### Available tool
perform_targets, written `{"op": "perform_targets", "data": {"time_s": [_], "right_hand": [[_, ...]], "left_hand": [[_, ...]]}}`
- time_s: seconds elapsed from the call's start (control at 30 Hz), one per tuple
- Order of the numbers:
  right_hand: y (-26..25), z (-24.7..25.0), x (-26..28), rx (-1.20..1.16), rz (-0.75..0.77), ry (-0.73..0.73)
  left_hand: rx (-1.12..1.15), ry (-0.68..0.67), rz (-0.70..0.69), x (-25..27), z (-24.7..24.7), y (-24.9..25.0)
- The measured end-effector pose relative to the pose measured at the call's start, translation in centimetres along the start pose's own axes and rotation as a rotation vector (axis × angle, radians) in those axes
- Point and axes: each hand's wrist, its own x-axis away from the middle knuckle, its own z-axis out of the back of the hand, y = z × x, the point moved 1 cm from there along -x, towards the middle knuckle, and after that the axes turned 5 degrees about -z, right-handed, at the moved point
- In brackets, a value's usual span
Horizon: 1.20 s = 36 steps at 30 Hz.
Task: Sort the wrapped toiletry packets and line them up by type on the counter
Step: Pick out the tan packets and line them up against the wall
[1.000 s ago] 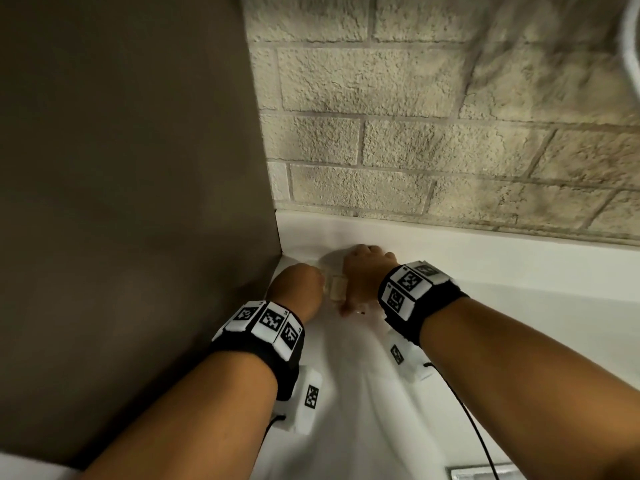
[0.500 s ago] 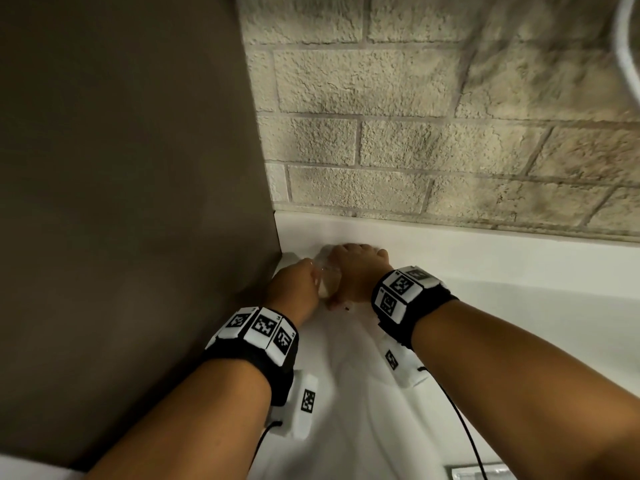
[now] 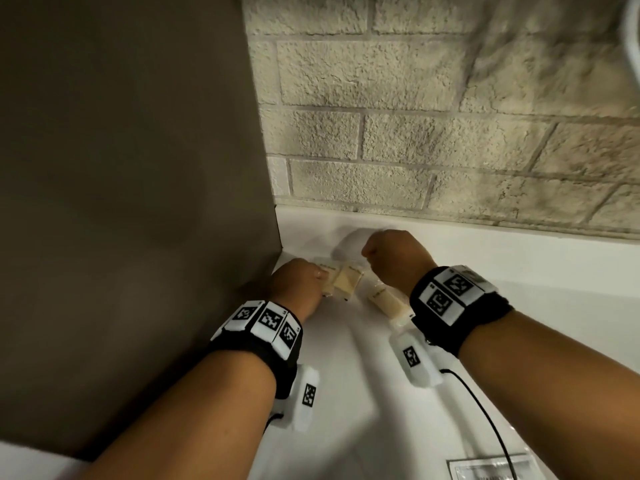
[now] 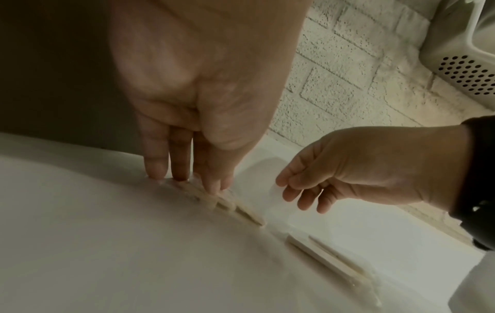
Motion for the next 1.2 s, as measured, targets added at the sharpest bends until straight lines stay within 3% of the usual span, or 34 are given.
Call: {"op": "perform_targets", "data": {"time_s": [0.2,0.33,0.57,0.73,0.9,1.07,1.2], "right_hand": [[-1.9,-1.7,0.6,0.164,0.048,-0.143],[-2.1,-2.3,-0.1,0.080,0.026,-0.186],[-2.3,-2.5,-0.1,0.053,0.078,-0.155],[-2.4,-2.3,-0.3,0.121,0.005,-0.174],[-1.9,-2.5,-0.2,0.147,-0.024,-0.050],[-2.0,-2.4,-0.2,0.082,-0.064,-0.181],[-1.5,-2.0,-0.2,-0.047,0.033,-0.226]], "left_hand": [[-0.116,-0.024,-0.028,-0.1,0.0,0.3],[-0.115,0.002,-0.020,-0.1,-0.2,0.1],[-0.090,0.010,0.039,-0.8,-0.5,-0.1],[-0.138,-0.012,-0.027,-1.3,-0.2,-0.2],[-0.162,-0.007,-0.092,-1.2,-0.4,-0.7],[-0.195,-0.003,-0.084,-1.4,-0.6,-0.5],[-0.170,-0.010,-0.085,-1.5,-0.6,-0.8]]}}
